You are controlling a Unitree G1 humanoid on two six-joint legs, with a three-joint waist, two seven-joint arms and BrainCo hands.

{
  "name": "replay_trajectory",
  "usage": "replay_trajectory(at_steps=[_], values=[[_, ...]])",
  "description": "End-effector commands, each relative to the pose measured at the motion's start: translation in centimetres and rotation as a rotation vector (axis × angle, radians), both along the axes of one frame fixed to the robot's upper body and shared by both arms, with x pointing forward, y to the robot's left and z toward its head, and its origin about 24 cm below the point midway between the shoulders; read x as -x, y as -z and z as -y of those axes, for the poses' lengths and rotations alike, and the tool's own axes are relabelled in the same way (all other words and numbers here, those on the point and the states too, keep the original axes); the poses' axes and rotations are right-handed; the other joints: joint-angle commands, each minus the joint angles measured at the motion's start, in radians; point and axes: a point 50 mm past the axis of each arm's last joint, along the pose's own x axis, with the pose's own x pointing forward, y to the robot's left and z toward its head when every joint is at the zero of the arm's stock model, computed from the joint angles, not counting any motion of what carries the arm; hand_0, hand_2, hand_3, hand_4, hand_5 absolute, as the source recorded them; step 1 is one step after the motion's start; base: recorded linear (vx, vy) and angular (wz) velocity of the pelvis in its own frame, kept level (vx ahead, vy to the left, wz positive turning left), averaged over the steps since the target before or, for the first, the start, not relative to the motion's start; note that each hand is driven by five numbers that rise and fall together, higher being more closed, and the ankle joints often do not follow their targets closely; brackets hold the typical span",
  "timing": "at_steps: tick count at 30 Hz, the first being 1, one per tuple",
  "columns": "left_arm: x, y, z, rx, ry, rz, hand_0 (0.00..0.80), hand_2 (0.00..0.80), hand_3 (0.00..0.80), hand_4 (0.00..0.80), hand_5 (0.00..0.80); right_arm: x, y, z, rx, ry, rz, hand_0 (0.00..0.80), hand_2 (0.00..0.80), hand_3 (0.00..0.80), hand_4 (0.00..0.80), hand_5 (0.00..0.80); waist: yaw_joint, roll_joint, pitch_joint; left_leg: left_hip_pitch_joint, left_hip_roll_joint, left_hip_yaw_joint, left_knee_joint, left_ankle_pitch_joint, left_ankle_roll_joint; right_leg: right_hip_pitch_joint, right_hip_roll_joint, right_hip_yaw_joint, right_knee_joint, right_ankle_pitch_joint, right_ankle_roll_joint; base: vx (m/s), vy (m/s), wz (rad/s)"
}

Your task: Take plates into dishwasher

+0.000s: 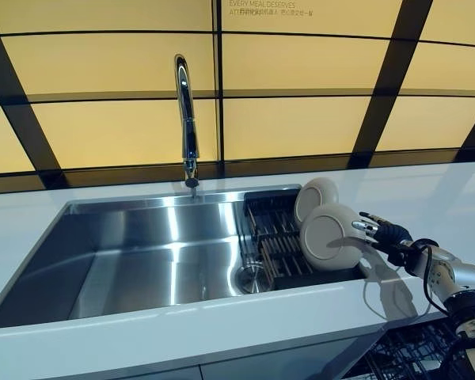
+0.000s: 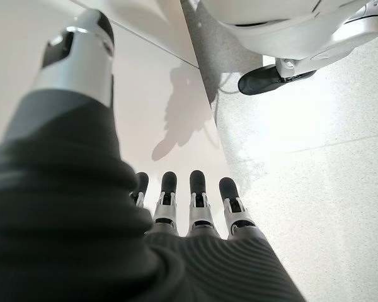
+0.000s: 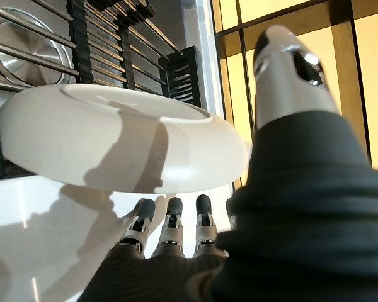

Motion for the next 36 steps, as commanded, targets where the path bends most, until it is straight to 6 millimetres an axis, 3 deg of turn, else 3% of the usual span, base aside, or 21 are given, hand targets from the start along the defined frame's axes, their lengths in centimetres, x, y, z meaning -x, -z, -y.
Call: replay_trajectory(at_steps=[1,21,36], values=[[-2.0,-0.5,-0.9,-0.040,0.042,0.029,0.000,0.000,0.000,0.000,0.000,-1.9,-2.3,-2.3,0.005,-0.090,0.086,0.000,0.000,0.000,0.000,0.000,0.027,-0.050,-0.022,-0.064,-0.012,-0.074,0.000,0.067,-0.008,0.074,0.001,-0.030,0.015,-0.050,0.010,0.000,0.000,0.00],[-2.3,-0.7,-1.3,-0.047,0.045,0.035,0.000,0.000,0.000,0.000,0.000,-1.0,0.2,-2.7,0.068,-0.201,-0.065,0.000,0.000,0.000,0.000,0.000,0.033,-0.054,-0.014,-0.065,-0.015,-0.081,-0.002,0.070,-0.007,0.076,0.002,-0.037,0.015,-0.049,0.010,0.000,0.000,0.00],[-2.4,-0.8,-1.3,-0.049,0.046,0.039,0.000,0.000,0.000,0.000,0.000,-0.8,0.7,-2.5,0.127,-0.198,-0.141,0.000,0.000,0.000,0.000,0.000,0.034,-0.057,-0.014,-0.064,-0.014,-0.082,-0.003,0.072,-0.007,0.077,0.004,-0.035,0.015,-0.048,0.011,0.000,0.000,0.00]])
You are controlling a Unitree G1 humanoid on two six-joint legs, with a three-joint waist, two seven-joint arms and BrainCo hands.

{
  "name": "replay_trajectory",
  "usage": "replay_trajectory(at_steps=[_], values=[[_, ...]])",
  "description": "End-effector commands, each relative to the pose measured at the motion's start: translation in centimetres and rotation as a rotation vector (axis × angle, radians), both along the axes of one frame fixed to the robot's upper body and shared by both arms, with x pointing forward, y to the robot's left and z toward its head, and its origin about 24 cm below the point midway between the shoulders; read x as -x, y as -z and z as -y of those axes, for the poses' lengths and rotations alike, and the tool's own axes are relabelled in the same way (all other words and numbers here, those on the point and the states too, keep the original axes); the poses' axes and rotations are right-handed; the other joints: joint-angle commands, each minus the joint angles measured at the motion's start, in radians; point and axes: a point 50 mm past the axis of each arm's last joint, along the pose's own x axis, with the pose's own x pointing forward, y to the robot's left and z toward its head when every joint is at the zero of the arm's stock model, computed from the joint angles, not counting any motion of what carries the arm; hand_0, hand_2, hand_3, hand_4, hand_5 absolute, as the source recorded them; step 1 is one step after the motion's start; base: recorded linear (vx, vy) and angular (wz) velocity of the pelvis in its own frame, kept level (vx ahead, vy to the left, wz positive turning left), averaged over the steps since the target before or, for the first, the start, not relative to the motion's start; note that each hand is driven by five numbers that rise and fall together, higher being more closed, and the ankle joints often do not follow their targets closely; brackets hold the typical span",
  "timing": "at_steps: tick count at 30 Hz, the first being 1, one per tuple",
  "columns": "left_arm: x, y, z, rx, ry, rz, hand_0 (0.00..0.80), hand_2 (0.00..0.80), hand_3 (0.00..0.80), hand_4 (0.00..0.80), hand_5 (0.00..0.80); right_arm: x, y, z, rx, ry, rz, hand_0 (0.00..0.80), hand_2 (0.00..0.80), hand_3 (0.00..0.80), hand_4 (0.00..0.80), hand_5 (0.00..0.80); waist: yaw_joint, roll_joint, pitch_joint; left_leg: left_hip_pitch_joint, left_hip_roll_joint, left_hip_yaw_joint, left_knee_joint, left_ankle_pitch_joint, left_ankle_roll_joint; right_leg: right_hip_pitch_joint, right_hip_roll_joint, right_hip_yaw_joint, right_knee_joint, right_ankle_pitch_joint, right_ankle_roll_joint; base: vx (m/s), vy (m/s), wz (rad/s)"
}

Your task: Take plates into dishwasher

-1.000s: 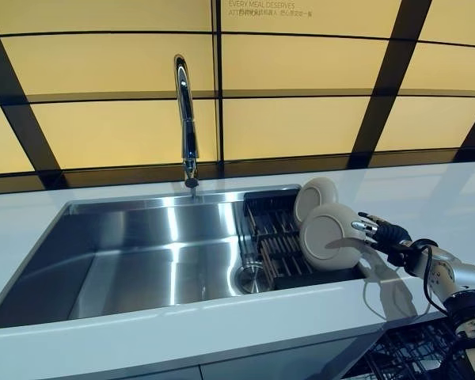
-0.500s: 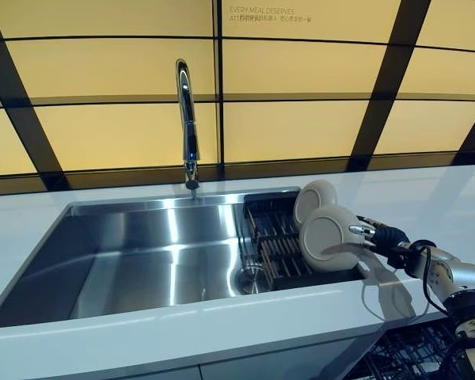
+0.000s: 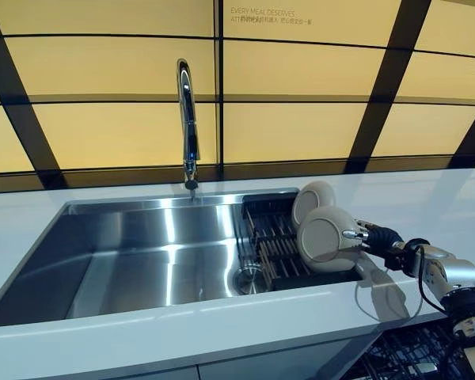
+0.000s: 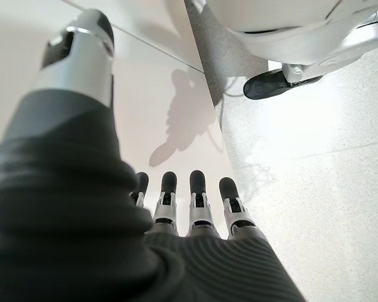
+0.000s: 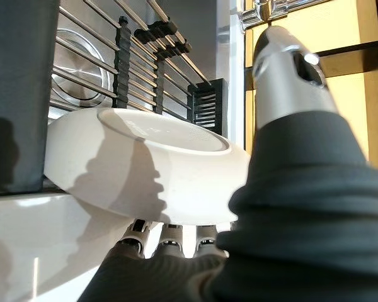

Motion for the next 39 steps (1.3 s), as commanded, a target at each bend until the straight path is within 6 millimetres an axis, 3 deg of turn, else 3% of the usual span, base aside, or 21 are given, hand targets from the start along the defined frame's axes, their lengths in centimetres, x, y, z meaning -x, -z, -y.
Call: replay_trajectory(at_steps=[1,2,4,6,14,15,17,19,22,25,39], values=[[-2.4,-0.8,-1.2,-0.049,0.046,0.041,0.000,0.000,0.000,0.000,0.000,-0.7,0.5,-1.4,0.023,-0.046,-0.057,0.082,0.082,0.082,0.082,0.082,0.034,-0.039,-0.010,-0.077,-0.018,-0.082,-0.003,0.074,-0.005,0.061,0.001,-0.032,0.015,-0.043,0.009,0.000,0.000,0.00],[-2.4,-0.8,-1.2,-0.049,0.046,0.041,0.000,0.000,0.000,0.000,0.000,-0.8,0.5,-1.4,0.024,-0.040,-0.058,0.082,0.082,0.082,0.082,0.082,0.034,-0.039,-0.010,-0.078,-0.018,-0.082,-0.003,0.074,-0.005,0.061,0.001,-0.032,0.015,-0.043,0.009,0.000,0.000,0.00],[-2.5,-0.8,-1.2,-0.050,0.046,0.043,0.000,0.000,0.000,0.000,0.000,-0.8,0.5,-1.5,0.027,-0.024,-0.063,0.317,0.317,0.317,0.317,0.317,0.034,-0.038,-0.008,-0.078,-0.018,-0.084,-0.003,0.075,-0.004,0.060,0.001,-0.031,0.016,-0.043,0.009,0.000,0.000,0.00],[-2.6,-0.8,-1.2,-0.050,0.047,0.044,0.000,0.000,0.000,0.000,0.000,-0.9,0.4,-1.4,0.028,-0.010,-0.068,0.392,0.392,0.392,0.392,0.392,0.034,-0.037,-0.007,-0.078,-0.018,-0.085,-0.003,0.075,-0.004,0.060,0.001,-0.030,0.016,-0.043,0.009,0.000,0.000,0.00],[-2.7,-0.8,-1.1,-0.049,0.048,0.044,0.000,0.000,0.000,0.000,0.000,-1.0,0.9,-1.4,0.009,0.064,-0.095,0.483,0.483,0.483,0.483,0.483,0.034,-0.033,-0.004,-0.079,-0.019,-0.090,0.000,0.075,-0.003,0.060,0.003,-0.024,0.018,-0.044,0.007,0.000,0.000,0.00],[-2.7,-0.8,-1.1,-0.048,0.050,0.043,0.000,0.000,0.000,0.000,0.000,-1.1,0.8,-1.5,0.008,0.079,-0.101,0.533,0.533,0.533,0.533,0.533,0.034,-0.033,-0.003,-0.080,-0.018,-0.089,0.001,0.075,-0.003,0.060,0.002,-0.022,0.018,-0.044,0.007,0.000,0.000,0.00],[-2.7,-0.8,-1.0,-0.047,0.050,0.043,0.000,0.000,0.000,0.000,0.000,-1.2,0.9,-1.6,0.006,0.085,-0.106,0.558,0.558,0.558,0.558,0.558,0.034,-0.032,-0.003,-0.079,-0.018,-0.088,0.001,0.074,-0.003,0.060,0.003,-0.021,0.018,-0.045,0.006,0.000,0.000,0.00],[-2.8,-0.7,-0.8,-0.041,0.054,0.044,0.000,0.000,0.000,0.000,0.000,-1.3,0.9,-1.6,0.015,0.107,-0.117,0.662,0.662,0.662,0.662,0.662,0.035,-0.030,-0.002,-0.079,-0.018,-0.087,0.002,0.074,-0.004,0.061,0.003,-0.021,0.019,-0.045,0.006,0.000,0.000,0.00],[-2.8,-0.7,-0.7,-0.039,0.056,0.045,0.000,0.000,0.000,0.000,0.000,-1.4,0.9,-1.7,0.014,0.114,-0.121,0.656,0.656,0.656,0.656,0.656,0.037,-0.029,-0.002,-0.079,-0.017,-0.088,0.002,0.074,-0.004,0.062,0.003,-0.020,0.018,-0.045,0.005,0.000,0.000,0.00],[-2.8,-0.7,-0.6,-0.037,0.059,0.047,0.000,0.000,0.000,0.000,0.000,-1.6,0.8,-1.8,0.013,0.127,-0.124,0.800,0.800,0.800,0.800,0.800,0.039,-0.029,-0.002,-0.080,-0.018,-0.090,0.001,0.074,-0.003,0.060,0.002,-0.021,0.019,-0.046,0.005,0.000,0.000,0.00],[-2.6,-0.6,-0.6,-0.034,0.049,0.045,0.000,0.000,0.000,0.000,0.000,-2.0,-0.1,-3.0,-0.017,0.081,-0.036,0.800,0.800,0.800,0.800,0.800,0.034,-0.028,-0.002,-0.082,-0.022,-0.086,0.000,0.074,-0.001,0.056,0.000,-0.020,0.019,-0.043,0.006,0.000,0.000,0.00]])
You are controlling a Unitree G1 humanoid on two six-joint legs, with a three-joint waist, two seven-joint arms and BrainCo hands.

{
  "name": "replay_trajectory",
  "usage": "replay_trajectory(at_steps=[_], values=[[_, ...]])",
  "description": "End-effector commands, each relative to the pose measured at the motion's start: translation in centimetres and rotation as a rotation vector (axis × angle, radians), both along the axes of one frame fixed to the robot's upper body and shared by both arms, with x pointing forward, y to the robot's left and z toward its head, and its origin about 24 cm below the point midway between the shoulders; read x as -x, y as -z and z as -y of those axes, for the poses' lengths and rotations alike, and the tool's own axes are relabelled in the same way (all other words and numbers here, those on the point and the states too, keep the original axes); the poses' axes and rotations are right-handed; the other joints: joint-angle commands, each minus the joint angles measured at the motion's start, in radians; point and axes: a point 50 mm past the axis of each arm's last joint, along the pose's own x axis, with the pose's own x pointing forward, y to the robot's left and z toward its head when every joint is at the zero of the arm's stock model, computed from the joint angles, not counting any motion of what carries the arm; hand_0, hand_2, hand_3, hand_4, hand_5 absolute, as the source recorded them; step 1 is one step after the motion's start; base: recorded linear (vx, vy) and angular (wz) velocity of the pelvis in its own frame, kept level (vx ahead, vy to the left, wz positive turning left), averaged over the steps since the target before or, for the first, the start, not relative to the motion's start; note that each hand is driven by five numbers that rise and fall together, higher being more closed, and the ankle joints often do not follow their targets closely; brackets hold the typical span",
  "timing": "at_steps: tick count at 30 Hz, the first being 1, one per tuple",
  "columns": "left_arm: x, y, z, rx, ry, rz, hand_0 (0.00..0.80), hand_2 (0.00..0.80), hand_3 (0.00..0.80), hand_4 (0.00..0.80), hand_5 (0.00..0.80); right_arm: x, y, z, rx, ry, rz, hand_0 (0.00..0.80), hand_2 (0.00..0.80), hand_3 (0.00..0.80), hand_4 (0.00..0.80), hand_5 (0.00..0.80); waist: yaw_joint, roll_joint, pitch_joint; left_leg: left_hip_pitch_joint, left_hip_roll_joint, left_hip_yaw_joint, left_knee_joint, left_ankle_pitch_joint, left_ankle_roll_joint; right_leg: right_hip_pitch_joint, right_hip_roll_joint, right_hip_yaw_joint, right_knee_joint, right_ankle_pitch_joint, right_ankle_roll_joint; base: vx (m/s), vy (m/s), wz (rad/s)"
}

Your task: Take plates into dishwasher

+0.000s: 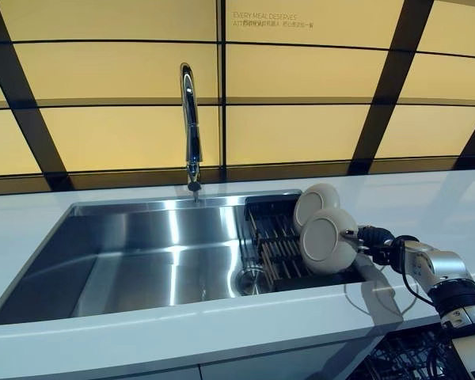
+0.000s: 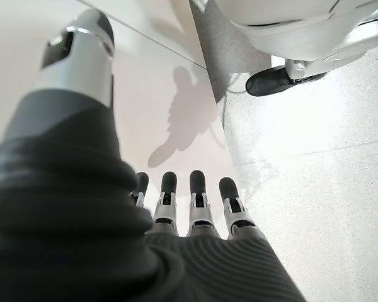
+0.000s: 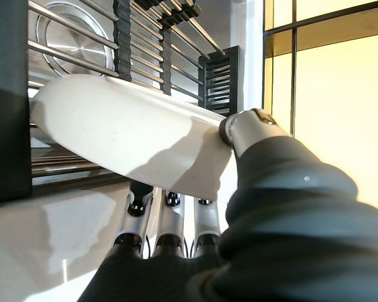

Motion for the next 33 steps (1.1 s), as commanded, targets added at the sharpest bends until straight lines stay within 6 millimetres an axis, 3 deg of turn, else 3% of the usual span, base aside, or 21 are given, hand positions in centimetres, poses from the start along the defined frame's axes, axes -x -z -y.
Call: replay_trajectory(at_steps=[1,21,33], values=[[-2.4,-0.6,-0.7,-0.034,0.046,0.044,0.000,0.000,0.000,0.000,0.000,-1.0,-0.6,-2.1,-0.073,-0.060,0.049,0.800,0.800,0.800,0.800,0.800,0.031,-0.042,0.004,-0.081,-0.023,-0.070,-0.001,0.074,0.000,0.052,-0.001,-0.017,0.019,-0.045,0.011,0.000,0.000,0.00],[-1.7,-0.5,-0.7,-0.033,0.021,0.056,0.000,0.000,0.000,0.000,0.000,1.0,-2.4,-4.6,-0.152,-0.192,0.293,0.800,0.800,0.800,0.800,0.800,-0.021,-0.045,0.001,-0.078,-0.024,-0.040,-0.002,0.067,0.006,0.040,0.001,0.008,0.015,-0.040,0.015,0.000,0.000,0.00],[-1.0,-0.4,-0.8,-0.033,-0.004,0.052,0.000,0.000,0.000,0.000,0.000,2.2,-6.1,-5.1,-0.144,-0.240,0.510,0.800,0.800,0.800,0.800,0.800,-0.044,-0.048,-0.003,-0.080,-0.025,-0.027,0.001,0.064,0.008,0.034,0.004,0.023,0.016,-0.040,0.016,0.001,0.003,-0.02]])
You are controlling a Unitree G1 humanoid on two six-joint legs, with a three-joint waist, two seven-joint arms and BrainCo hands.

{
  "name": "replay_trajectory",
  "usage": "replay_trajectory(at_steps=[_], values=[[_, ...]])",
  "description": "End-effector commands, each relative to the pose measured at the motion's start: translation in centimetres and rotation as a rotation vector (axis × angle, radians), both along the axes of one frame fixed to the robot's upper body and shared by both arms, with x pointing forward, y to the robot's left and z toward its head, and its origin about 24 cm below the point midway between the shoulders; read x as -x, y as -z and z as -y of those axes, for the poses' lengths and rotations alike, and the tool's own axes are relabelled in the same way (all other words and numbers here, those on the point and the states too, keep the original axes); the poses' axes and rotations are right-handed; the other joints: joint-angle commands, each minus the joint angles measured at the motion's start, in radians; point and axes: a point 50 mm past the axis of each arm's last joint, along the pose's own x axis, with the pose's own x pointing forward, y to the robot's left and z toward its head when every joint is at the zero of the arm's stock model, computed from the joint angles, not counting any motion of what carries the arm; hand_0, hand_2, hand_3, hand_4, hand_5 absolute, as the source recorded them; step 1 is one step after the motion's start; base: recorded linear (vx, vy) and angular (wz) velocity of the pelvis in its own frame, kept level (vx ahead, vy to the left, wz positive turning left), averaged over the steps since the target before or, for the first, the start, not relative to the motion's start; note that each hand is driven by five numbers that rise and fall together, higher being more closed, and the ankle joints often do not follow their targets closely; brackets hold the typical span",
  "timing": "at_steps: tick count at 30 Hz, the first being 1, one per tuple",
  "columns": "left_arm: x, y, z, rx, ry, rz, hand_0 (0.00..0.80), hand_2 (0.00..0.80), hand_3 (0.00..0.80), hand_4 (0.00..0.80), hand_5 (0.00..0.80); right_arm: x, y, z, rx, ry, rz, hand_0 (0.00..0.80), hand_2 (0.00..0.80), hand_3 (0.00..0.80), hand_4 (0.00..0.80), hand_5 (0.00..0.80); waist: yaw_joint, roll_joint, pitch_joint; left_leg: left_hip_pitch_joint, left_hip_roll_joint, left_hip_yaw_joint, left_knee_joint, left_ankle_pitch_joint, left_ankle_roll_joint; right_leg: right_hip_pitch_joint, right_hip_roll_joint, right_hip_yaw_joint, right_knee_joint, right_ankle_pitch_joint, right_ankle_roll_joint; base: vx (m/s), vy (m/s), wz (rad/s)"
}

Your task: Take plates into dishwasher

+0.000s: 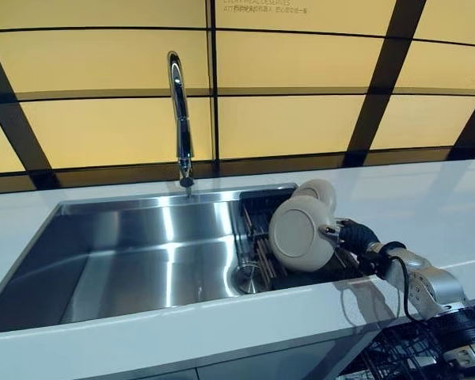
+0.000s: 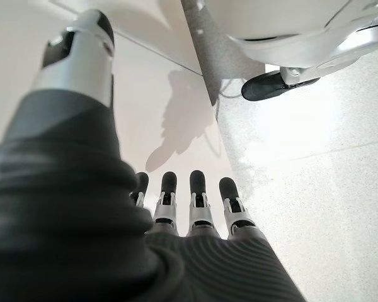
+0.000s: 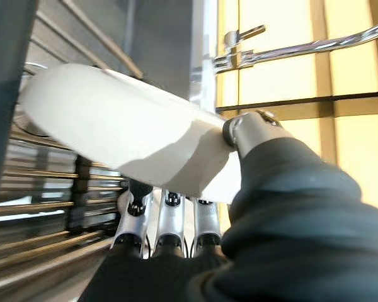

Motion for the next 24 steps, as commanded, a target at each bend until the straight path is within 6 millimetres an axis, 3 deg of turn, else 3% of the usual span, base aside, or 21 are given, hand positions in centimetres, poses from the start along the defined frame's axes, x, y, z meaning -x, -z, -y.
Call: replay_trajectory(at_steps=[1,13,24], values=[[-1.2,-0.5,-1.2,-0.042,-0.001,0.044,0.000,0.000,0.000,0.000,0.000,-0.1,-4.3,-0.1,-0.081,-0.008,0.231,0.800,0.800,0.800,0.800,0.800,-0.014,-0.044,-0.017,-0.065,-0.024,-0.039,0.003,0.065,0.011,0.056,0.000,0.007,0.016,-0.038,0.013,0.007,0.012,-0.05],[-1.0,-0.4,-1.1,-0.044,-0.018,0.045,0.000,0.000,0.000,0.000,0.000,1.1,-7.4,1.0,-0.061,0.028,0.384,0.800,0.800,0.800,0.800,0.800,-0.036,-0.046,-0.023,-0.064,-0.028,-0.024,0.005,0.058,0.015,0.049,0.002,0.022,0.019,-0.038,0.012,-0.001,0.005,-0.02],[-0.3,-0.4,-1.4,-0.049,-0.029,0.039,0.000,0.000,0.000,0.000,0.000,2.5,-9.2,4.0,-0.058,0.132,0.487,0.800,0.800,0.800,0.800,0.800,-0.070,-0.048,-0.037,-0.059,-0.034,0.003,0.005,0.047,0.022,0.037,0.002,0.054,0.018,-0.031,0.017,-0.002,0.012,-0.07]])
